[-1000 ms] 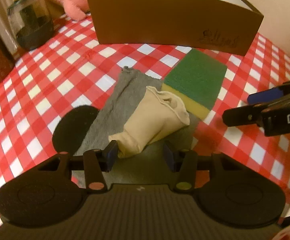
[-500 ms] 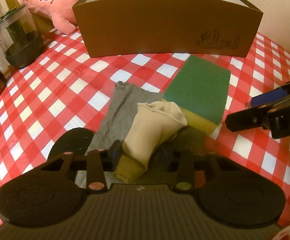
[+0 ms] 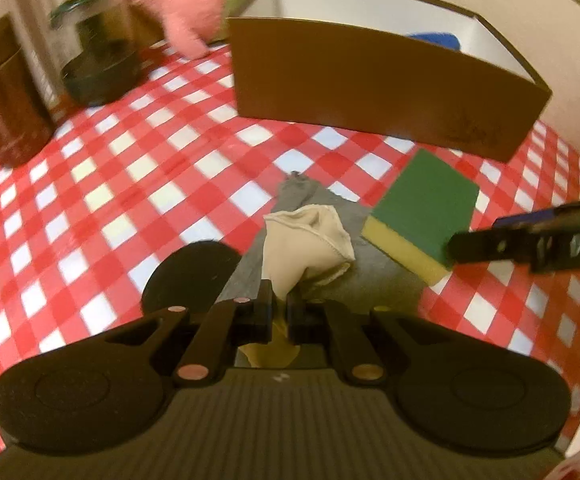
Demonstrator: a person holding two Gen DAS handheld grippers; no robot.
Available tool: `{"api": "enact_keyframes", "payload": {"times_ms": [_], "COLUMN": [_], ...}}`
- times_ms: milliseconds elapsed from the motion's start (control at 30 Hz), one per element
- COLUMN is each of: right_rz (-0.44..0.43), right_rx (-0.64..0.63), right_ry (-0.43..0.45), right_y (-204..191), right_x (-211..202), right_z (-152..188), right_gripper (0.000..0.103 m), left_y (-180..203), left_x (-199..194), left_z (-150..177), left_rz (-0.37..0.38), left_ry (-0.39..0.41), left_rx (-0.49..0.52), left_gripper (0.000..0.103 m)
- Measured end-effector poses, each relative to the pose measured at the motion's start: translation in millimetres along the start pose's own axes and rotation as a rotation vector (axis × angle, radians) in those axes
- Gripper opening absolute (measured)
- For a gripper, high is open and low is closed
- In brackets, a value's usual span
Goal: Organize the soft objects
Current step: 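Close the left gripper on the beige cloth while the right tool reaches the sponge, then grasp the green-and-yellow sponge with the right gripper while the left gripper lifts the beige cloth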
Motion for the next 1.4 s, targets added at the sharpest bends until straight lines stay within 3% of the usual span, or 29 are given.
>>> {"api": "enact_keyframes", "payload": {"times_ms": [133,300,400,667,800,933,1100,1400], "right_rz": [0.012,0.106,0.122,0.297,0.223,0.157,0.194,0.27], "right_rx": [-0.095,-0.175,-0.14,-0.01,0.06,0.002,-0.047,-0.07], "right_ry": [-0.015,-0.006,-0.004,-0.017,0.004,0.048,0.039,0.029], "right_y": [-20,-22,-2,66,75,49,24,24], "right_x": [12,21,18,6,-10,-13,12,50], "right_z": [5,11,9,4,-3,-14,-27,-42], "right_gripper": [0.07,0.07,0.07,0.07,0.07,0.07,0.084,0.085], "left_y": [-4,-4,-5,-7,-7,-4,0,0], "left_x": [-2,0,2,4,8,14,21,29], "left_z": [3,7,8,-1,-7,-14,-20,-26], "left_rz": [-0.003,-0.001,0.0,0.006,0.009,0.002,-0.006,-0.008], "left_ry": [-0.012,-0.026,-0.033,-0.033,-0.042,-0.053,-0.07,-0.083], "left_rx": [-0.038,-0.059,-0.073,-0.104,-0.119,-0.115,-0.109,-0.107], "left_gripper": [0.006,0.006,0.006,0.006,0.006,0.006,0.006,0.006]}}
Point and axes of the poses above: each gripper's, at about its wrist camera, not at the fingertips, and x roughly the way its jaws point, y to its right, z to its underside, the point moved 2 cm from there along x, roughly the way its jaws point, and after that the axes turned 10 degrees about z, right-handed, at the moved point
